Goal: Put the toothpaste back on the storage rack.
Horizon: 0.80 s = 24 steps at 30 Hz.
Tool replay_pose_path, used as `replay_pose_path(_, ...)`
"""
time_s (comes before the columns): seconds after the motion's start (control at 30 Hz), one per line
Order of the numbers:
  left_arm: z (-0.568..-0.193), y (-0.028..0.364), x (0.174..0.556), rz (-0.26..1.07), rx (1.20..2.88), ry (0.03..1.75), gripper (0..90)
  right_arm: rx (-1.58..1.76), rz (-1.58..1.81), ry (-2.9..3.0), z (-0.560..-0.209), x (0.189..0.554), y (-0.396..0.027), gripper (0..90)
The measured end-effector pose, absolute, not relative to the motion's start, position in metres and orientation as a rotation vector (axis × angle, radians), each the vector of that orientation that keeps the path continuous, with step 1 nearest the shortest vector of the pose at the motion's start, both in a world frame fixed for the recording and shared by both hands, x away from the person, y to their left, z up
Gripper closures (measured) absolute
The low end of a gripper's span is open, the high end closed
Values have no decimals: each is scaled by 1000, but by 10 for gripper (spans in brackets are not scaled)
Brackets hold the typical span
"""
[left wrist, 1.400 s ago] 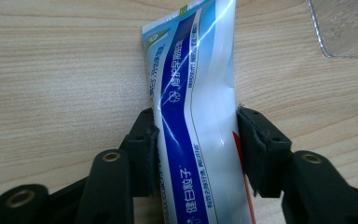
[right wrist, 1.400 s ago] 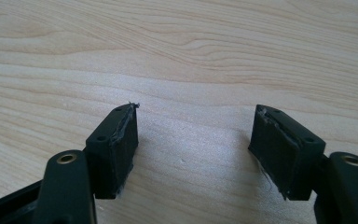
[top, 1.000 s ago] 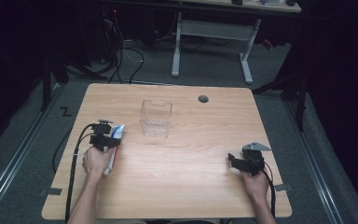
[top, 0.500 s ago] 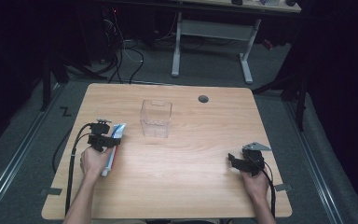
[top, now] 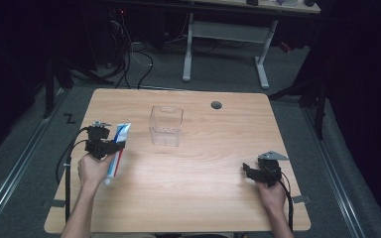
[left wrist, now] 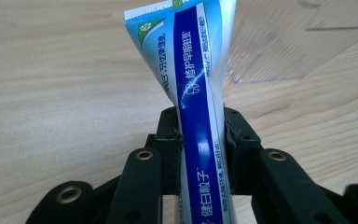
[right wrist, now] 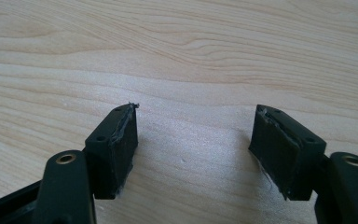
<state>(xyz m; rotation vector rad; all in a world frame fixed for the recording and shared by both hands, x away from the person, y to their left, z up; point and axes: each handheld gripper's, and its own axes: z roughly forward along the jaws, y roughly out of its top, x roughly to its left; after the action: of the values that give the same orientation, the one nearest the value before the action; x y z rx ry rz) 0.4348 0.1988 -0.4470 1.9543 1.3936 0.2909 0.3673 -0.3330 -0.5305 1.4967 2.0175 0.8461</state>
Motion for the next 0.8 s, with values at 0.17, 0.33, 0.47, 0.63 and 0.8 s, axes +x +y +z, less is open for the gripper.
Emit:
replay_pose_path(0.17,-434,194,430,295,1937,1339,714,1496,846,2018,-531,367,-333,316)
replay_pose_path(0.33,-427,190,428,281,1920,1300,714,1497,846,2018,-531,367,-333,316)
replay_pose_path(0.47,-422,187,427,284,1924,1282,714,1497,846,2018,-531,367,-333,316)
replay_pose_path(0.63,-417,187,425,278,1912,1265,714,1496,846,2018,-531,367,-333,316)
replay_pose_path(0.8,-410,185,425,273,1897,1244,713,1497,846,2017,-531,367,-333,316)
